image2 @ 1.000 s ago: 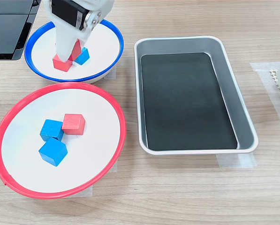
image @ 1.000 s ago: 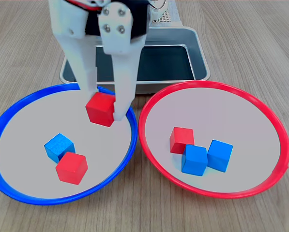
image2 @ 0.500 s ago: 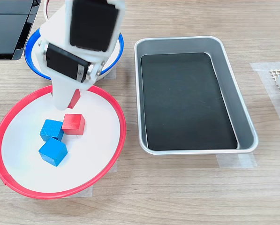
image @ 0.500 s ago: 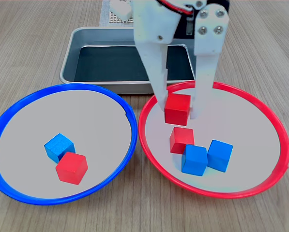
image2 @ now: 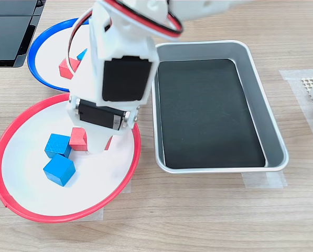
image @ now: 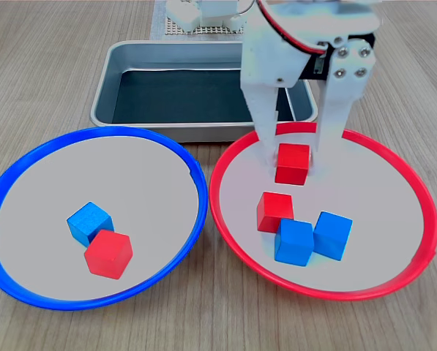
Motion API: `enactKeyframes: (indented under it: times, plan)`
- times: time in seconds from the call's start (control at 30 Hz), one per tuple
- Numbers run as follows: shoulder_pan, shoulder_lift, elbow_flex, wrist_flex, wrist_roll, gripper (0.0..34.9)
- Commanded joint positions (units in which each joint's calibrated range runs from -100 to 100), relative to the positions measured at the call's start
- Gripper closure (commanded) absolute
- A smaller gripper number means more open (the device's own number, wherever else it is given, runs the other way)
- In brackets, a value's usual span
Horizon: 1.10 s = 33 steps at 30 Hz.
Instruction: Relocate any misplaced blocks to their matching dishes.
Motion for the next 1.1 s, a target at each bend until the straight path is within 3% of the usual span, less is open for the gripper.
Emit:
enactKeyframes:
  times: [0.0,0.2,0.43,1.07]
  plan:
    - [1.05,-1.91,0.35,0.29,0.98,34.6]
    - [2.0,-1.31,0.9,0.13,2.05,34.6]
    - [3.03,0.05,-0.65,0.04,2.1,28.2]
    - [2.18,0.14,-4.29,-0.54,1.22,24.1]
